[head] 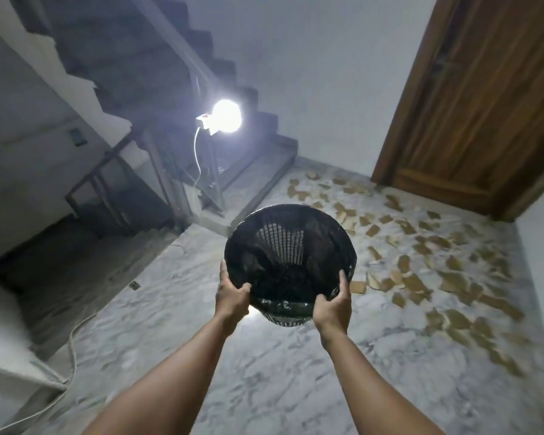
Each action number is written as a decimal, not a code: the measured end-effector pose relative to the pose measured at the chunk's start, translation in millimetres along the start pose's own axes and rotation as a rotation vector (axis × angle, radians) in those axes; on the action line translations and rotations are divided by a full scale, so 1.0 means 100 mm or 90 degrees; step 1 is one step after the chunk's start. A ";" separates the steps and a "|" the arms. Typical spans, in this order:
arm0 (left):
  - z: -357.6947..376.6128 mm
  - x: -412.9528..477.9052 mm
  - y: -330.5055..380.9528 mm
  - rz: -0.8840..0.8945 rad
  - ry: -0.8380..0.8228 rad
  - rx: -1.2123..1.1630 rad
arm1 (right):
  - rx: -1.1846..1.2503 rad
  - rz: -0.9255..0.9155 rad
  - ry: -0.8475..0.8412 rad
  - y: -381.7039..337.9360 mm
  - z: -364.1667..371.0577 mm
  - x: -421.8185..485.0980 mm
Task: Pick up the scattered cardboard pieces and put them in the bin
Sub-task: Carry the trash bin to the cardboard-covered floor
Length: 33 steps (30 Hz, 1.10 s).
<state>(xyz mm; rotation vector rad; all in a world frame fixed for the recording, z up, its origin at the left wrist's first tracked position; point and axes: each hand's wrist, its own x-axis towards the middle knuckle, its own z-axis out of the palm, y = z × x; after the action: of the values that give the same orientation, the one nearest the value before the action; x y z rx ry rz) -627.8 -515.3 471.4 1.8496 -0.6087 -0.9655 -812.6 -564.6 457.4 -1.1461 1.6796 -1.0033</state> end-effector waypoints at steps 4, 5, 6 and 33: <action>0.70 0.20 0.34 -0.043 -0.117 -0.061 | -0.003 0.019 0.041 -0.02 -0.38 0.61; 0.85 0.28 0.42 -0.051 -0.136 -0.076 | -0.005 0.024 0.049 -0.02 -0.44 0.74; 1.00 0.38 0.49 -0.051 -0.150 -0.081 | -0.008 0.026 0.059 -0.01 -0.48 0.87; 3.18 4.94 1.52 -0.119 -0.137 0.033 | -0.075 0.214 0.046 -0.40 1.44 5.09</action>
<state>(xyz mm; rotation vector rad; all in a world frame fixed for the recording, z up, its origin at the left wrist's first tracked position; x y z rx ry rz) -610.4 -1109.7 347.0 1.8874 -0.5998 -1.2953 -780.5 -1082.6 345.9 -0.8693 1.9313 -0.7495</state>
